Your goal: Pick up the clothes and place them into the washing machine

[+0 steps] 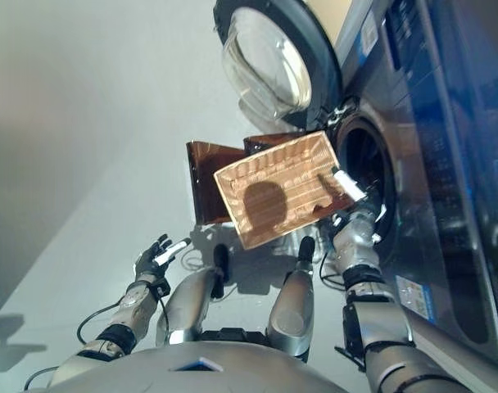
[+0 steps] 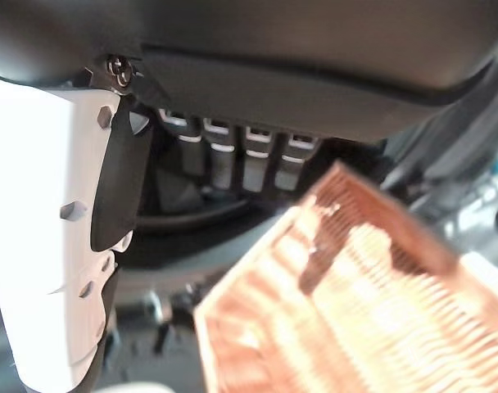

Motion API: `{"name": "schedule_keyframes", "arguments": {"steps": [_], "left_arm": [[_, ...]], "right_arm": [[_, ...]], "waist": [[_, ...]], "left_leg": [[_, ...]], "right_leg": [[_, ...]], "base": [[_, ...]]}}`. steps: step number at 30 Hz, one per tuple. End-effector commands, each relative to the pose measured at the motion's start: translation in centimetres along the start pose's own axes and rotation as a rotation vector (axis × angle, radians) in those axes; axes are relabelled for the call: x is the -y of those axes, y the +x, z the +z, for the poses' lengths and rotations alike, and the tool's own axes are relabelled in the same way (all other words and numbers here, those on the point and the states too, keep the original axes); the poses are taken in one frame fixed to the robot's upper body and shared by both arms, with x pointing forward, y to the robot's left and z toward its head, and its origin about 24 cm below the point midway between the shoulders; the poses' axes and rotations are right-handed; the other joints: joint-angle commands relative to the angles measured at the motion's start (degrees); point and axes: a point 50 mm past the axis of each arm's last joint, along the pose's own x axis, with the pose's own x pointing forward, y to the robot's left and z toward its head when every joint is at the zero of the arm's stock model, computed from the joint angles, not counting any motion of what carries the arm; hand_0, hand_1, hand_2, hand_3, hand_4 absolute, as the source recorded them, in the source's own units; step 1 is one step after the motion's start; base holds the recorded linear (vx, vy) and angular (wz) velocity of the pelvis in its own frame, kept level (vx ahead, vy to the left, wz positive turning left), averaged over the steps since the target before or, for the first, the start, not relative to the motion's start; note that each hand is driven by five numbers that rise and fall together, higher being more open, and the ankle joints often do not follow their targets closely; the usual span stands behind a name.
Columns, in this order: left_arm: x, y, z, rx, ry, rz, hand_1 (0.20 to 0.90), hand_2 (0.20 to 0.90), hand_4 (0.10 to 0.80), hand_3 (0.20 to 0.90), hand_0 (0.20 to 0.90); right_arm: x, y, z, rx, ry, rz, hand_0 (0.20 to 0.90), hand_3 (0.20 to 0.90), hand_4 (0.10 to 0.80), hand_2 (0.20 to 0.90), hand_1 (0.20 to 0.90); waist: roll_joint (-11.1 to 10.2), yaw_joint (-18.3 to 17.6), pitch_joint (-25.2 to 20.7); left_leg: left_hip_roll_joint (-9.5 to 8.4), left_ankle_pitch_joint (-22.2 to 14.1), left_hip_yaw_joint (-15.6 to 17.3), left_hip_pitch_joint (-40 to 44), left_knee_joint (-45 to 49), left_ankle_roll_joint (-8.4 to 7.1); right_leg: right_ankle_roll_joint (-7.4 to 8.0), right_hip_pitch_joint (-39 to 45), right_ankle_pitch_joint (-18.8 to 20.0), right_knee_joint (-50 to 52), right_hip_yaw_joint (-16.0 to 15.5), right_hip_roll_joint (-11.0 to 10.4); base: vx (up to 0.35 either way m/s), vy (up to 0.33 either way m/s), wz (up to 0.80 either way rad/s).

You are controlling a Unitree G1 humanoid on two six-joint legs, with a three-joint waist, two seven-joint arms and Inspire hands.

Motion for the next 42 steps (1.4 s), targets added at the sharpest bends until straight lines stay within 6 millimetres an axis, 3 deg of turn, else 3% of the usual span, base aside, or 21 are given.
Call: {"name": "schedule_keyframes", "arguments": {"steps": [1, 5, 17, 27, 36, 42], "left_arm": [[-2.4, -0.1, 0.9, 0.067, 0.058, 0.073, 0.9, 0.9, 0.8, 0.9, 0.9], [-2.3, 0.2, 1.3, 0.074, 0.076, 0.075, 0.9, 0.9, 0.8, 0.9, 0.9], [-1.3, 0.4, 1.3, 0.065, 0.099, 0.049, 0.9, 0.9, 0.8, 0.9, 0.9], [-0.7, 0.6, 1.0, 0.048, 0.124, 0.038, 0.9, 0.9, 0.8, 0.9, 0.9], [-0.4, 0.6, 0.5, 0.018, 0.154, 0.042, 0.9, 0.9, 0.8, 0.9, 0.9], [-0.3, 0.5, -0.4, -0.016, 0.2, 0.036, 0.9, 0.9, 0.8, 0.9, 0.9]], "right_arm": [[0.9, 0.5, 5.0, 0.252, -0.196, 0.002, 0.9, 0.9, 0.8, 0.9, 0.9], [0.4, 0.8, 5.3, 0.269, -0.354, 0.048, 0.9, 0.9, 0.8, 0.9, 0.9], [-0.5, 0.5, 2.7, 0.222, -0.584, 0.125, 0.9, 0.9, 0.8, 0.9, 0.9], [0.0, 0.1, 0.5, 0.194, -0.812, 0.145, 0.9, 0.9, 0.8, 0.9, 0.9], [0.3, -0.8, -2.6, 0.101, -0.846, 0.156, 0.9, 0.9, 0.8, 0.9, 0.9], [1.5, -2.0, -6.4, -0.048, -0.849, 0.169, 0.9, 0.9, 0.8, 0.9, 0.9]], "waist": [[0.91, -0.64, -1.73], [1.37, -0.49, -0.51], [1.9, -0.32, -1.1], [1.37, -0.33, -2.1], [1.33, -0.49, -4.09], [0.96, -1.01, -6.91]], "left_leg": [[0.95, 4.18, -1.82, -0.56, -3.71, -5.07], [0.9, 4.74, -1.81, -1.81, -3.46, -5.09], [1.79, 6.57, -2.41, 0.66, -7.31, -5.75], [2.88, 6.77, -2.51, 3.18, -8.41, -6.09], [3.69, 8.08, -2.52, 7.5, -12.19, -6.82], [3.9, 8.67, -2.15, 11.58, -15.5, -6.78]], "right_leg": [[-0.28, 1.19, 2.1, -0.74, -0.05, -1.77], [-0.42, -0.49, 1.93, 0.07, 0.35, -1.43], [-0.29, 1.34, 1.29, -0.68, -0.35, -0.69], [-0.21, 3.77, 1.07, -1.46, -1.16, -0.19], [-0.09, 8.08, 0.79, -3.21, -2.83, 0.32], [0.0, 12.03, 1.13, -5.59, -4.32, 1.12]], "base": [[-0.039, -0.039, 0.02], [-0.081, -0.014, 0.01], [0.001, -0.013, 0.01], [0.008, -0.011, 0.01], [0.029, -0.009, 0.02], [0.049, 0.004, 0.04]]}}
